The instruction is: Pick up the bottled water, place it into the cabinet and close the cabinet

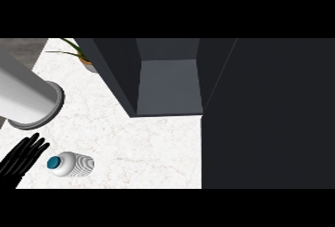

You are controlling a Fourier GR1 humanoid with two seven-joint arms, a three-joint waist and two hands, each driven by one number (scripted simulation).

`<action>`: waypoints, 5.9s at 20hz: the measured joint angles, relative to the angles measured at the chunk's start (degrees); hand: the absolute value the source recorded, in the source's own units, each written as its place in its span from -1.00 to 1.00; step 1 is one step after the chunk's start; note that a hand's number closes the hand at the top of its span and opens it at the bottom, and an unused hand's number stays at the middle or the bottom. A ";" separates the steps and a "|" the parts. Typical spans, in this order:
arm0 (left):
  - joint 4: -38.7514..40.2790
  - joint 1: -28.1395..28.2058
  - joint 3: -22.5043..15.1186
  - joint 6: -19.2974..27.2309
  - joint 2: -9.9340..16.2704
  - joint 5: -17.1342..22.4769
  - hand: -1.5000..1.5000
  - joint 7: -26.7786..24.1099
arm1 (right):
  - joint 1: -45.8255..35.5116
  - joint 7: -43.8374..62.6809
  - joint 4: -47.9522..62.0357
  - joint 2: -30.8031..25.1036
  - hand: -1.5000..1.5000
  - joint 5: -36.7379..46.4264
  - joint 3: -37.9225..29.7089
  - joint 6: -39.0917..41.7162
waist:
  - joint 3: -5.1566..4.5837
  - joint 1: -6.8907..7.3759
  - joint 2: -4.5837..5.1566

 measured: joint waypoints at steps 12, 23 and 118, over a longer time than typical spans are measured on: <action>19.70 -9.47 -3.14 4.78 -2.15 -12.56 -1.00 -8.19 | 4.12 -3.70 0.41 -0.84 -1.00 -2.41 -1.26 3.44 | -0.02 0.07 0.06; 39.83 -17.64 -4.36 10.41 -3.78 -17.86 -1.00 -18.14 | 6.44 -6.04 0.98 -1.94 -1.00 -4.52 -1.59 5.09 | -0.11 -0.21 0.20; 64.85 -71.51 -25.79 75.58 -19.98 8.93 1.00 -5.25 | 13.48 -13.73 3.75 -10.93 -1.00 -17.54 -11.69 9.62 | 0.04 -1.71 0.98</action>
